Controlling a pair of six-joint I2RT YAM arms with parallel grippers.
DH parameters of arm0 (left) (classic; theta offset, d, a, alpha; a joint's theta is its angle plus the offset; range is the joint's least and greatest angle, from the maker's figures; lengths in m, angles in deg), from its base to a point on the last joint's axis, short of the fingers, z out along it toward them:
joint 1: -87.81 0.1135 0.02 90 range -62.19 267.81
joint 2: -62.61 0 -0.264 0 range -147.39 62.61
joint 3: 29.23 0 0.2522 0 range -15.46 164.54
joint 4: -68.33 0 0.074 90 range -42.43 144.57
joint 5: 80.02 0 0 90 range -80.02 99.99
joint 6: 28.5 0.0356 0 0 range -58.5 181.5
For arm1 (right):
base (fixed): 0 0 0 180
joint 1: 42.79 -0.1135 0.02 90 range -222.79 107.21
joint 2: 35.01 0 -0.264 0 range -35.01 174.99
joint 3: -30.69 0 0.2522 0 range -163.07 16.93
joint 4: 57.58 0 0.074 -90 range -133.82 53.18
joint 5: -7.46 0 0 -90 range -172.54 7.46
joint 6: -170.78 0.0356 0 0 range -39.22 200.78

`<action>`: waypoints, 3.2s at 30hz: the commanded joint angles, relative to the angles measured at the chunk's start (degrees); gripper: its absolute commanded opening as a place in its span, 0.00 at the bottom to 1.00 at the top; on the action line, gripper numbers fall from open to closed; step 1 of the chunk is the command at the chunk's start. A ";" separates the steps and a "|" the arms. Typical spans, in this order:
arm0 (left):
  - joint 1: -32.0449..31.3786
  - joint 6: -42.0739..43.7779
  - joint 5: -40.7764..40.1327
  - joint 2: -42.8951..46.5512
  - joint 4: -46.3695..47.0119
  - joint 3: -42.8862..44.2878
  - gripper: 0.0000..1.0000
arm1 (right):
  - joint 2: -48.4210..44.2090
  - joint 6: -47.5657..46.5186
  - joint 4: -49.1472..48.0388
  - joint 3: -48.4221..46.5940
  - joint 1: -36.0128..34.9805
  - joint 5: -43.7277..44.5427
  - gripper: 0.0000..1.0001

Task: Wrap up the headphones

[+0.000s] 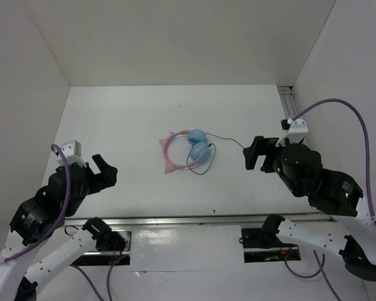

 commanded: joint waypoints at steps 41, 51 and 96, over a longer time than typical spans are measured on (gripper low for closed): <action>8.47 -1.32 18.84 -67.22 50.92 2.17 0.93 | 3.07 -1.04 -24.51 16.07 -0.29 -19.04 1.00; 6.89 -4.22 12.71 -73.36 43.63 3.39 0.81 | 0.80 -0.52 -23.98 15.45 -0.29 -17.90 1.00; 6.61 0.86 -9.47 -54.23 -6.47 41.00 0.00 | 1.75 -24.50 -67.91 33.12 -0.82 -38.91 1.00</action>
